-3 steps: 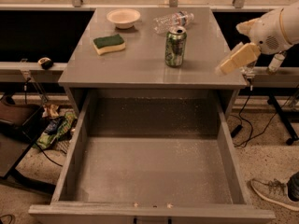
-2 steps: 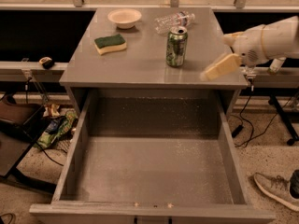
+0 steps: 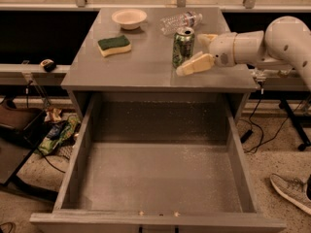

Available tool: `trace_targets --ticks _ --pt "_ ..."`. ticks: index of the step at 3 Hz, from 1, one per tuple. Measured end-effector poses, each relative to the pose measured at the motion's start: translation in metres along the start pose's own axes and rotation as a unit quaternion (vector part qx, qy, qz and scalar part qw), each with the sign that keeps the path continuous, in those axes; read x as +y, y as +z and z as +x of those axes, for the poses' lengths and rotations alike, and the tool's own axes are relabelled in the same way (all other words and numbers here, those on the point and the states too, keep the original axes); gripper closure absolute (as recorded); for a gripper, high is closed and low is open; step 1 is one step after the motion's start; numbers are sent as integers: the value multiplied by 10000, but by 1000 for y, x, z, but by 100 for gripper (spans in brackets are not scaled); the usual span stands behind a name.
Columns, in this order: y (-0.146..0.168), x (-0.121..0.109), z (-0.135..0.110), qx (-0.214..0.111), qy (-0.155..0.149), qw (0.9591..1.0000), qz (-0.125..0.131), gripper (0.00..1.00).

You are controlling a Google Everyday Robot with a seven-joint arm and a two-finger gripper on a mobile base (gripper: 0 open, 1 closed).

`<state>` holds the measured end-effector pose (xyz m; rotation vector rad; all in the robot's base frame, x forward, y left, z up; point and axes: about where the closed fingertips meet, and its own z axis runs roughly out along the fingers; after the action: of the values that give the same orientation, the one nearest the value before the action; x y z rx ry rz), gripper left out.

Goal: Place green can into top drawer

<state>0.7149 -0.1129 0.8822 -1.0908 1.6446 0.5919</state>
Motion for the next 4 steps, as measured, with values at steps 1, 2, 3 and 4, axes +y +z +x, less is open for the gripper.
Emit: trace_targets --ticks 1,2,3,4 --pt "34 -6 -9 -472 43 9988 -132 17" --pt "54 -11 -19 -831 44 9963 -203 41" --pt "54 -12 -19 -840 45 9963 -201 64" --pt "54 -12 -19 -840 45 9963 -201 86"
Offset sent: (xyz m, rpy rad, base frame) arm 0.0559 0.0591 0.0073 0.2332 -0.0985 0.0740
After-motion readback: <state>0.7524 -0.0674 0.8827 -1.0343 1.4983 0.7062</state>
